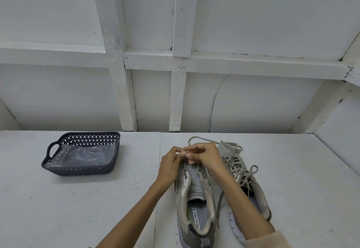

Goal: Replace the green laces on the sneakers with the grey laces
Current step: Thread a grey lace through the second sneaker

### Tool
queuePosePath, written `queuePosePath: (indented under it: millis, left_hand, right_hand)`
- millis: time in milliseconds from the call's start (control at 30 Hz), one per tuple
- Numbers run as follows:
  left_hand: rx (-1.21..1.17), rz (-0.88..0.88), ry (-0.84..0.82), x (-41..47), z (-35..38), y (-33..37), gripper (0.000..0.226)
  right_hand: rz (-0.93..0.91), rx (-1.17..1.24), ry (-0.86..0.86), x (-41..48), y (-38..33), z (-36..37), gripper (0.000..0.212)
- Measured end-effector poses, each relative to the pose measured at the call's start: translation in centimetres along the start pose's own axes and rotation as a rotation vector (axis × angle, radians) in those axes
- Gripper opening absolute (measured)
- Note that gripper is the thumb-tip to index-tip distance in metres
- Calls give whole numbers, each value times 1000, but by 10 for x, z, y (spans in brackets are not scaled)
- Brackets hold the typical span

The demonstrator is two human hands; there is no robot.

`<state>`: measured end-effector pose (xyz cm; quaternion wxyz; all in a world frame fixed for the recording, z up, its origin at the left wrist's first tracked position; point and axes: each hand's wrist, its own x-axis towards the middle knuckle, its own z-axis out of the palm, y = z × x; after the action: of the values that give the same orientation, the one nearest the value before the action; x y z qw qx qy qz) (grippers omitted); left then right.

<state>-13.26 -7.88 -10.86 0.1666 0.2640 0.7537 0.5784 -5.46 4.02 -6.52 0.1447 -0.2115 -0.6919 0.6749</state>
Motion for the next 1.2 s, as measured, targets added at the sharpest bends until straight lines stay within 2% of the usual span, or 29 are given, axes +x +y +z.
queuePosePath:
  millis: [100, 200, 367, 600, 733, 800, 900, 967, 1100, 1200]
  left_hand:
    - [-19, -25, -122, 7, -8, 6, 12]
    - [-157, -72, -226, 10, -14, 8, 12]
    - [-291, -111, -234, 5, -15, 10, 13]
    - [-240, -52, -128, -2, -10, 7, 9]
    - [-91, 164, 139, -17, -1, 10, 24]
    - [-174, 206, 191, -22, 5, 16, 32]
    - [-398, 122, 38, -21, 14, 22, 51]
    - [-438, 93, -17, -17, 16, 22, 56]
    - [-363, 100, -88, -16, 17, 21, 55]
    - [-213, 151, -118, -16, 21, 14, 50]
  right_hand:
    - [4, 83, 18, -3, 2, -3, 20]
    - [28, 130, 8, -5, 5, -5, 19]
    - [14, 81, -28, -4, 4, -4, 14]
    - [19, -10, -34, -6, 1, -4, 9]
    - [-1, -89, -24, -7, -1, -2, 15]
    - [-24, -173, 2, -7, -3, 3, 17]
    - [-115, -353, 74, -5, -4, 11, 30]
    - [-133, -398, 110, -4, -3, 11, 29]
    - [-126, -387, 121, -5, -3, 7, 31]
    - [-137, -387, 120, -7, -4, 10, 17]
